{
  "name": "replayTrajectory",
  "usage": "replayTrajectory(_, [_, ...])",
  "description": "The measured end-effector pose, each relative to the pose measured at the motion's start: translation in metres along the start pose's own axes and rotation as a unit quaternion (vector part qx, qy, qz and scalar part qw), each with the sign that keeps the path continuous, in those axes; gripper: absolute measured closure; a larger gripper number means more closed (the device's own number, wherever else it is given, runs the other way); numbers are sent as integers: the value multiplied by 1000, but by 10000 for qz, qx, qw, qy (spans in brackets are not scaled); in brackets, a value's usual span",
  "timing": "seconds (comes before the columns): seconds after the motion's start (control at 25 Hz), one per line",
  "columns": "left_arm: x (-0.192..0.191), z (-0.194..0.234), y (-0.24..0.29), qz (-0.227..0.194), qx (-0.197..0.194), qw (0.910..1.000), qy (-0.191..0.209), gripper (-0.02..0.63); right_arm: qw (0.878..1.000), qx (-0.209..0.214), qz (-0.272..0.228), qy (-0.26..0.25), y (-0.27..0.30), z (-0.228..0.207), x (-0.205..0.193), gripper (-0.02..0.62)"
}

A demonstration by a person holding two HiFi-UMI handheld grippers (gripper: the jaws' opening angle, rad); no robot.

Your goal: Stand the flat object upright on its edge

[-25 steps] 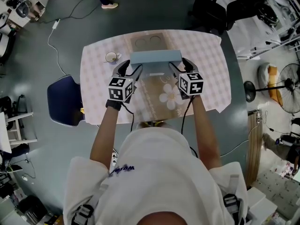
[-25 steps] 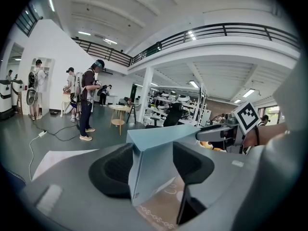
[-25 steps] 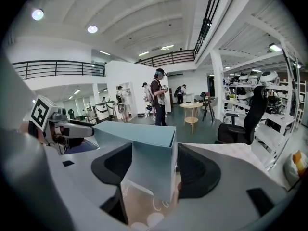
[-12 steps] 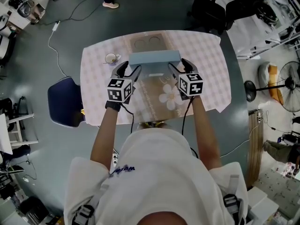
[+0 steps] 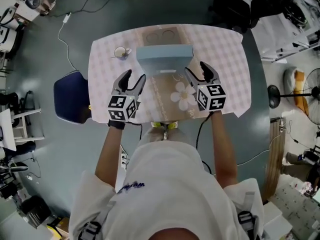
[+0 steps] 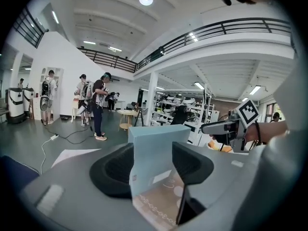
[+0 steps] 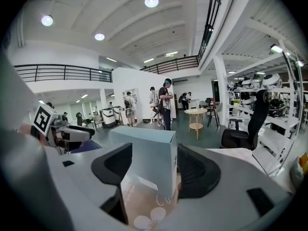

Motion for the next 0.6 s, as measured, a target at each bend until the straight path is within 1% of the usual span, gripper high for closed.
replayTrajectory(0.12, [-10, -13, -32, -44, 220, 9997, 32, 354, 9996, 121, -140, -205, -25, 13, -5, 299])
replayTrajectory(0.24, [-24, -20, -52, -115, 347, 9993, 68, 354, 9992, 104, -238, -294, -44, 22, -16, 299])
replayTrajectory(0.4, [-49, -25, -79, -139, 447, 9988, 152, 354, 9989, 30, -264, -395, -67, 42, -42, 301])
replayTrajectory(0.48, [-62, -27, -94, -215, 441, 9987, 126, 356, 9984, -35, -255, -495, -79, 55, -56, 301])
replayTrajectory(0.6, [-82, -32, -119, -255, 420, 9988, 86, 359, 9980, -272, -305, -476, -99, 77, -77, 301])
Point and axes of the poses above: the fingertips, and each gripper's own axes: y forward along the fingers, z to its left, x out of its top, the point moved 9 cm from there along -y, backward along the fingers, and after that the axes turned 15 degrees about z, right-handed, at the moved point
